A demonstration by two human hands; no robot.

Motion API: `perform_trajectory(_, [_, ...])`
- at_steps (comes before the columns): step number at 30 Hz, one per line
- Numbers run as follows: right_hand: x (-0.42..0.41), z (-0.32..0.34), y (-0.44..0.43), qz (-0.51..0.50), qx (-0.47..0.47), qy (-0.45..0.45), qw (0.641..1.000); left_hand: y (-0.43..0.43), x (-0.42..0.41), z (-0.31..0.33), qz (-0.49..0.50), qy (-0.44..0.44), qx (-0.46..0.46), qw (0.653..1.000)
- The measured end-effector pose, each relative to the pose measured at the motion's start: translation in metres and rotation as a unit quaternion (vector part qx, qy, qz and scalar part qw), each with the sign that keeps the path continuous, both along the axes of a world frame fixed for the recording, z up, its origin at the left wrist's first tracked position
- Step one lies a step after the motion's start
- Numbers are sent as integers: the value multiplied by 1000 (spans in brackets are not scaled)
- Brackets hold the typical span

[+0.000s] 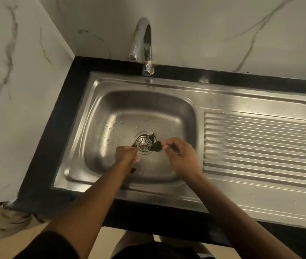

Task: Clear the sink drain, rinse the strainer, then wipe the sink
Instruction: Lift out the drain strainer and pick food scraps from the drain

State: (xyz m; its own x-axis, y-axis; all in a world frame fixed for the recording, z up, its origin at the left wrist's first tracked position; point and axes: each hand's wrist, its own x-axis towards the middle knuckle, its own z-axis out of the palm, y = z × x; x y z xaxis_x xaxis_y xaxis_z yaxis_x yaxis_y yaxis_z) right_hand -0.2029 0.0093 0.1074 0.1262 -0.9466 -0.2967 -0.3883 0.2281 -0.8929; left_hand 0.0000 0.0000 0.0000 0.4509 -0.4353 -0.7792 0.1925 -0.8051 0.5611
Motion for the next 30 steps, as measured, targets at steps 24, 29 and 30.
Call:
perform_trajectory(24, [8,-26,-3,2,65,43,997,-14,4,1,-233,-289,-105,923])
perform_trajectory(29, [32,-26,-17,9,16,96,995,-4,14,48,-193,-198,-182,944])
perform_trajectory(30, [36,-25,-19,-9,9,98,995,0,15,58,-187,-196,-200,942])
